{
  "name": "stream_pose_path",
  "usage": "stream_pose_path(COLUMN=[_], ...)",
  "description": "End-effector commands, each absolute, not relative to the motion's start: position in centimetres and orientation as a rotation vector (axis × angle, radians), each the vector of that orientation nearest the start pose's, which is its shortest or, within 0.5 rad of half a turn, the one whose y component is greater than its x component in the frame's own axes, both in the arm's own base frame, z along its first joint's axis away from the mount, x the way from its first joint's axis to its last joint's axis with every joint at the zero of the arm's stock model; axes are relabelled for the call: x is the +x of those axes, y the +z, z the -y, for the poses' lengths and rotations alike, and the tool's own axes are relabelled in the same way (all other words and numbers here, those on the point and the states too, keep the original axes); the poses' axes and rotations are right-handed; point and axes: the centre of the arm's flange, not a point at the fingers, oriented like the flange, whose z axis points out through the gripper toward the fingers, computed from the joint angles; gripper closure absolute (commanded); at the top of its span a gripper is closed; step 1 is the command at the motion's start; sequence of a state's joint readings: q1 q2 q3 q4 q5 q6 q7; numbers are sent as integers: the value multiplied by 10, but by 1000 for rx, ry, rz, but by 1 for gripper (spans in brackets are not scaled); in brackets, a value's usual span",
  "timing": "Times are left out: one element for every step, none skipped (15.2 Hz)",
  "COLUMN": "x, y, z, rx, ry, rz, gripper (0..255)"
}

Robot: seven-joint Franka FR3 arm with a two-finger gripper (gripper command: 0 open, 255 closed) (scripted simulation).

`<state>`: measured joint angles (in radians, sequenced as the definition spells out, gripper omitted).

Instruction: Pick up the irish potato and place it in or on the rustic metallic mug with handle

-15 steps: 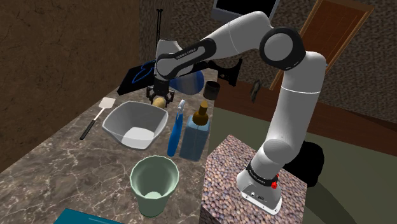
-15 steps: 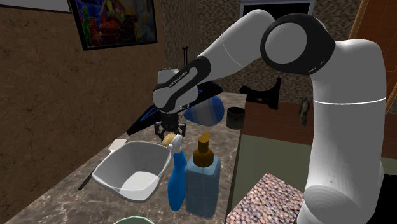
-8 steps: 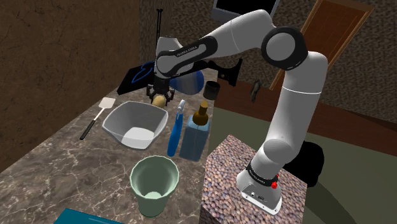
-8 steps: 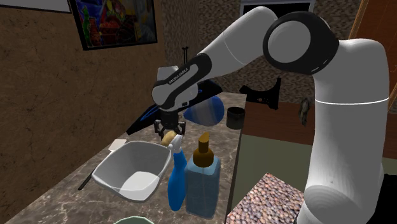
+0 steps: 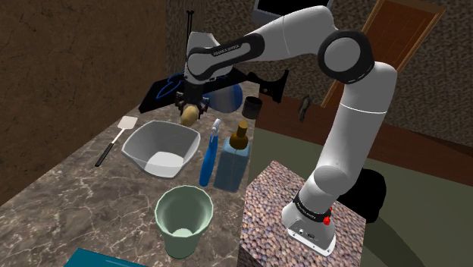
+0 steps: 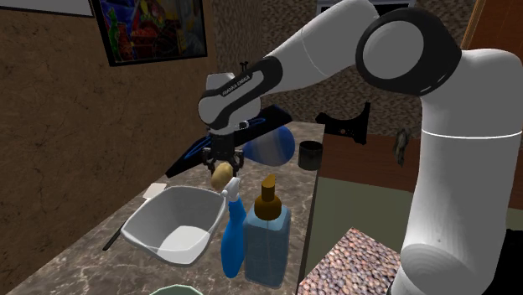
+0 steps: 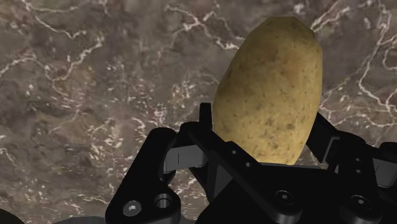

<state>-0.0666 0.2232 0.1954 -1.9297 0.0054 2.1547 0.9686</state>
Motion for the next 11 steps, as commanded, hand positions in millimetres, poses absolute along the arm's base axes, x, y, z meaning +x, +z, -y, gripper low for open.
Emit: stream_pose_path(x=[600,600,600,600,600,600,600,600,600,600,600], y=[388,394,399,404,410,415,420,425,431,436,441], z=[-74,-74,-74,-74,-74,-74,-74,-74,-74,-74,-74], rx=[-2824,-2824,-2824,-2824,-2824,-2824,-2824,-2824,-2824,-2824,-2824], ry=[31,31,31,31,31,31,31,31,31,31,31], rz=[-1274,-1274,-1274,-1274,-1274,-1274,-1274,-1274,-1274,-1274,-1274], gripper=[255,255,255,255,255,255,255,255,255,255,255])
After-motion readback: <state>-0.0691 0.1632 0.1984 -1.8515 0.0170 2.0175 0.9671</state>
